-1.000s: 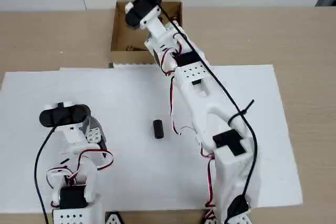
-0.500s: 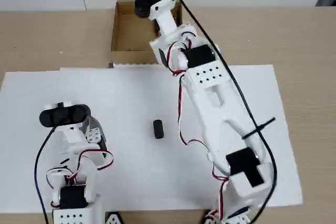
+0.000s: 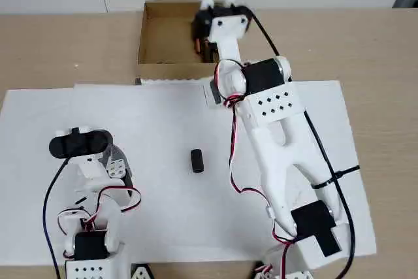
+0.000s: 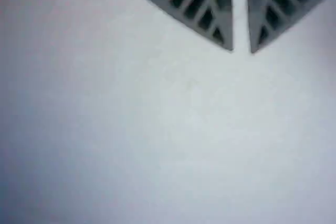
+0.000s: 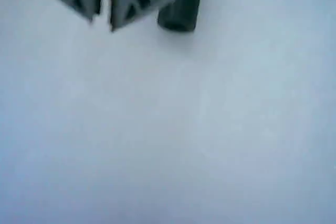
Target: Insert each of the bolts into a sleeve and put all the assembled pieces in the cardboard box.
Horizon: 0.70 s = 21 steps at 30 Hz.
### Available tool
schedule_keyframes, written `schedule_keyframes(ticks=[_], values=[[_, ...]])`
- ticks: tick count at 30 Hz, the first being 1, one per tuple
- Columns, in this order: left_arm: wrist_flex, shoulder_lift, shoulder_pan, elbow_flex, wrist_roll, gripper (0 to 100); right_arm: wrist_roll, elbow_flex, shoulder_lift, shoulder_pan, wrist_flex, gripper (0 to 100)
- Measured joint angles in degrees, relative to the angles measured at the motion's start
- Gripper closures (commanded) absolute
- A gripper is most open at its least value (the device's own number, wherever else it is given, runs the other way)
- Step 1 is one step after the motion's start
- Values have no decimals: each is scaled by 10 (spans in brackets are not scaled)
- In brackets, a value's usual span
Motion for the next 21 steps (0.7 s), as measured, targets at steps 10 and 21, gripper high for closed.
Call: schedule_keyframes(ticks=[10, 21], values=[[0, 0, 0, 0, 0, 994, -69, 27, -4, -40, 69, 990], [0, 0, 0, 0, 6, 994, -107, 156, -4, -118, 25, 836]])
